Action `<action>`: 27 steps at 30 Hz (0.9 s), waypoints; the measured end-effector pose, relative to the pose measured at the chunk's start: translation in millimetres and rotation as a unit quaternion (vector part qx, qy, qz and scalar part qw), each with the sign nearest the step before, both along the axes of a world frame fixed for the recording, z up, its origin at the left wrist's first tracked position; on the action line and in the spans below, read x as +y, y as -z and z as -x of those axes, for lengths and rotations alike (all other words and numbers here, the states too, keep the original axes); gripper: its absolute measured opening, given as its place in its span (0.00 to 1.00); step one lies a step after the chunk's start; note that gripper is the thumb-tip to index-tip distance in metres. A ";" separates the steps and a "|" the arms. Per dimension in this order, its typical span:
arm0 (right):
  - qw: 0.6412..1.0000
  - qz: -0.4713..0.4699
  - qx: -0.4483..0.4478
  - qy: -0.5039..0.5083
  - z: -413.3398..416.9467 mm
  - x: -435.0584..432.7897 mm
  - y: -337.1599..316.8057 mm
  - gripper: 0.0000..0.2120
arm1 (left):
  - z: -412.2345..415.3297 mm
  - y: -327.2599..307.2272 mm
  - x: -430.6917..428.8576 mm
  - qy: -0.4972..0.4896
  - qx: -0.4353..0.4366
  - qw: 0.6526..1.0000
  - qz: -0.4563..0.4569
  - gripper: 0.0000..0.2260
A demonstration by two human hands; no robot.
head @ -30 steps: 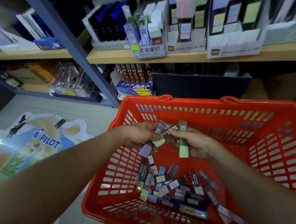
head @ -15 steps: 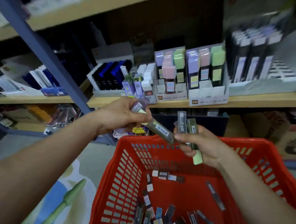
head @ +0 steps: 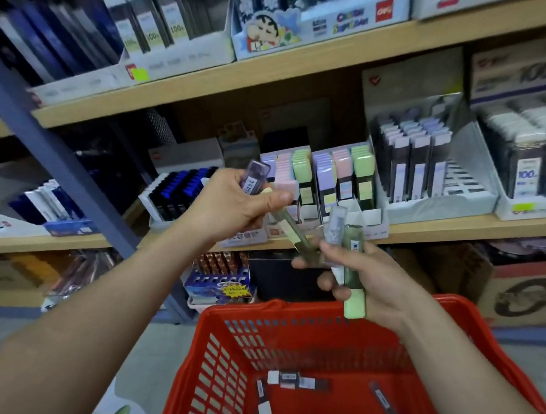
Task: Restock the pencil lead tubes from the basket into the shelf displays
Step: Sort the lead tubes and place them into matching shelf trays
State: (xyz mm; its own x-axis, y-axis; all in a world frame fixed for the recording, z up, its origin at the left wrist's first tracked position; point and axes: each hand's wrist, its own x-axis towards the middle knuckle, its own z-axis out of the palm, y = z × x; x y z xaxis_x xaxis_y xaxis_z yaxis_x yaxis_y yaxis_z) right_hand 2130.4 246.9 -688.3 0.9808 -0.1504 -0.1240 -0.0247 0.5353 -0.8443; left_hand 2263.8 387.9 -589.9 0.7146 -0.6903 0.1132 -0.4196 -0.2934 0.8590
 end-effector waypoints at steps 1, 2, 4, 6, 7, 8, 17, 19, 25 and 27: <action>1.000 0.016 -0.011 0.002 0.3 0.9 -4.5 0.09 | 2.0 -1.6 -3.6 -0.008 -0.014 1.000 0.013 0.11; 0.999 0.030 -0.019 0.007 0.2 2.0 -8.6 0.09 | 3.5 -2.2 -6.7 -0.016 -0.027 0.999 0.023 0.14; 0.997 0.059 -0.021 0.033 -1.3 4.3 -14.5 0.11 | 5.4 -3.2 -11.0 -0.034 -0.043 0.998 0.030 0.16; 0.992 0.090 -0.017 0.082 -3.0 4.5 -17.4 0.09 | 5.3 -5.4 -12.8 -0.038 -0.030 0.998 0.029 0.14; 0.989 0.099 -0.019 0.107 -3.2 4.1 -18.3 0.07 | 5.1 -6.4 -13.1 -0.034 -0.014 0.999 0.031 0.14; 0.987 0.102 -0.021 0.126 -3.3 3.7 -19.1 0.05 | 4.9 -7.2 -13.1 -0.029 0.001 0.999 0.035 0.14; 0.976 0.102 -0.031 0.189 -1.6 2.3 -24.2 0.03 | -0.8 -8.5 -11.9 0.031 0.088 0.993 0.073 0.07; 0.978 0.093 -0.026 0.184 -0.8 1.0 -23.7 0.02 | -1.3 -7.5 -15.5 0.033 0.084 0.994 0.066 0.09; 0.986 0.030 0.001 0.162 8.1 -9.3 -26.3 0.15 | 8.4 -2.0 -35.3 0.019 0.067 0.992 0.106 0.03; 0.983 0.082 -0.004 0.163 11.6 -13.7 -29.6 0.13 | 9.9 1.2 -40.5 0.016 0.054 0.991 0.121 0.04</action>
State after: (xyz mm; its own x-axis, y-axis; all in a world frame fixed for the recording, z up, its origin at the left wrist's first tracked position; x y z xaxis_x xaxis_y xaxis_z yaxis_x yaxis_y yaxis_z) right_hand 2118.9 233.2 -658.7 0.8777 -0.4749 -0.0640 0.1335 0.3706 -0.9192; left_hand 2253.9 347.3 -591.1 0.7101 -0.6744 0.2023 -0.3278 -0.0624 0.9427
